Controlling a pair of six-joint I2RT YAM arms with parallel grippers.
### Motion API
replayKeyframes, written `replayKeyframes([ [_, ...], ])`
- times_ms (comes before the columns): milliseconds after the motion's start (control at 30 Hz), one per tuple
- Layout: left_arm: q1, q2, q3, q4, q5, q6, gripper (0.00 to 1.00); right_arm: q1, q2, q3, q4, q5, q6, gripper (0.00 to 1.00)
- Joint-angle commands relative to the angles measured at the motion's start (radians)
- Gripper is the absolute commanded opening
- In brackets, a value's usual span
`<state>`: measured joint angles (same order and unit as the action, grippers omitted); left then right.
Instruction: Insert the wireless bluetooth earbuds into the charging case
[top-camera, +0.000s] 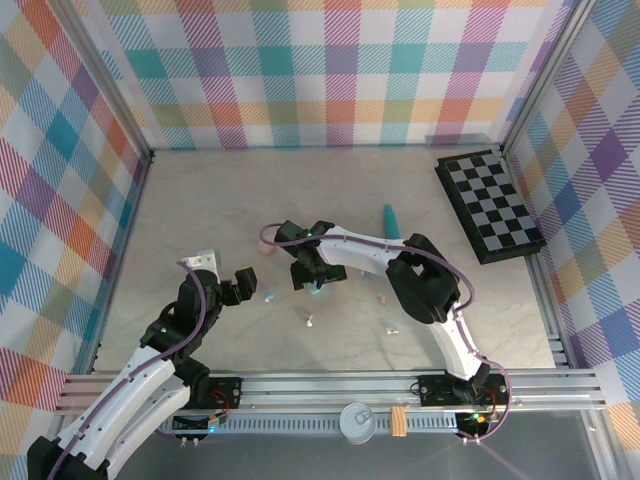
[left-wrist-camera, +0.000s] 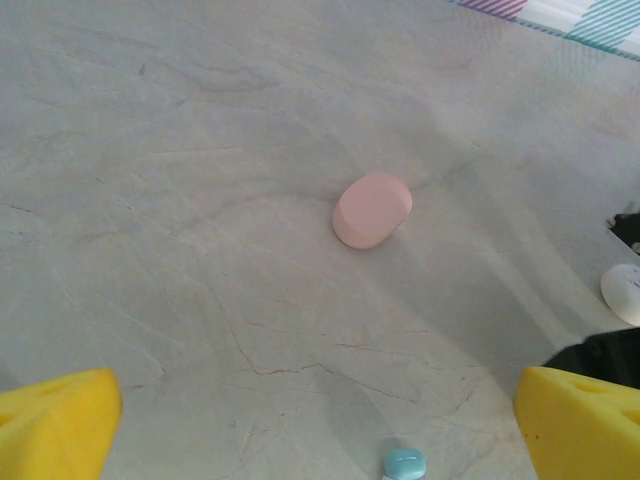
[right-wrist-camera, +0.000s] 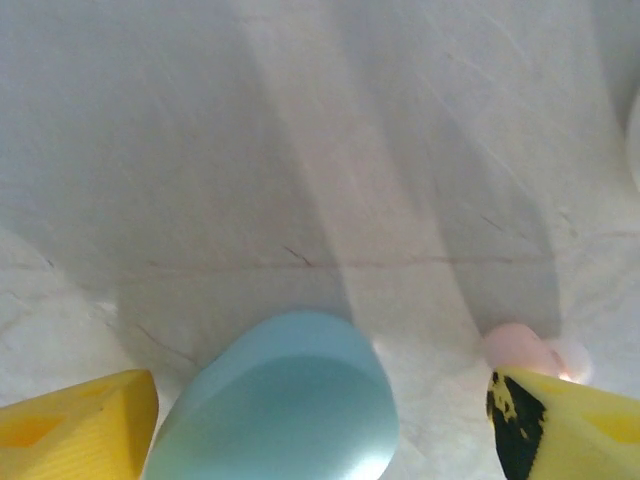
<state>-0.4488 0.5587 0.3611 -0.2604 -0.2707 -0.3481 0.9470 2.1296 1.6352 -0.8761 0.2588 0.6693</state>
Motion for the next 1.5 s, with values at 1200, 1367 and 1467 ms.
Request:
replayKeyframes([
  [1200,0.004,0.007,-0.001,0.007,0.032,0.027,1.00,0.005,0.097,0.119,-0.006,-0.003,0.045,0.67],
  [1367,0.004,0.009,-0.002,0.008,0.032,0.025,1.00,-0.008,0.103,0.131,0.014,-0.019,0.045,0.59],
  [1467,0.004,0.010,-0.002,0.009,0.031,0.024,1.00,-0.015,0.114,0.143,0.015,-0.033,0.045,0.55],
])
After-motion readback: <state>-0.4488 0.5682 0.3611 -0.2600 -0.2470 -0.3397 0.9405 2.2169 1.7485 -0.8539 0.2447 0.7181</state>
